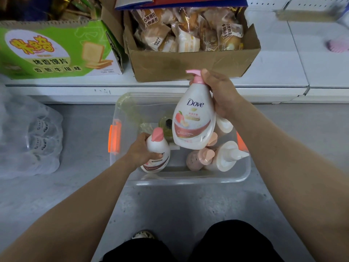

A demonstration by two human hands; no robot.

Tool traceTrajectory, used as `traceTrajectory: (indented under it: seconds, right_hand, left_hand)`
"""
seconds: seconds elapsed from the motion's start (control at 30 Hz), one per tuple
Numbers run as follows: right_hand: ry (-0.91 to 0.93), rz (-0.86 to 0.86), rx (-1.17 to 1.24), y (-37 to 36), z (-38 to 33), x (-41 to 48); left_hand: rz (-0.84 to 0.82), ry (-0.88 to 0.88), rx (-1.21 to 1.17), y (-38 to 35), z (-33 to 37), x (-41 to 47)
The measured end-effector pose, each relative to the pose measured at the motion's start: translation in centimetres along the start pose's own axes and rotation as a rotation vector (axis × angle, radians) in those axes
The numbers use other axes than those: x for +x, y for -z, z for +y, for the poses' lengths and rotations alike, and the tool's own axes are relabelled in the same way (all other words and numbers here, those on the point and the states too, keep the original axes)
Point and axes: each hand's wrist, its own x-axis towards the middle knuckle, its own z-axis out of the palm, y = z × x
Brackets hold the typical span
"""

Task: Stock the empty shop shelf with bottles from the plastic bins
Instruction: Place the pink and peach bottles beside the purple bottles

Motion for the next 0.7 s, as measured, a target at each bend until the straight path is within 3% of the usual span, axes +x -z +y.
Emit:
traceTrajectory:
  seconds: [0.3,0.7]
  right_hand:
    - [-0.143,0.029,-0.019,1.1,-10.2,-7.6]
    - [-0.068,0.024,-0.002,0.2,-40.9,-21.7]
  left_hand:
    - [-0.112,-0.013,-0.236,6.8,12.6,-11.1]
    - [-0.139,-0.034,-0.383,19.3,34.7,-35.0]
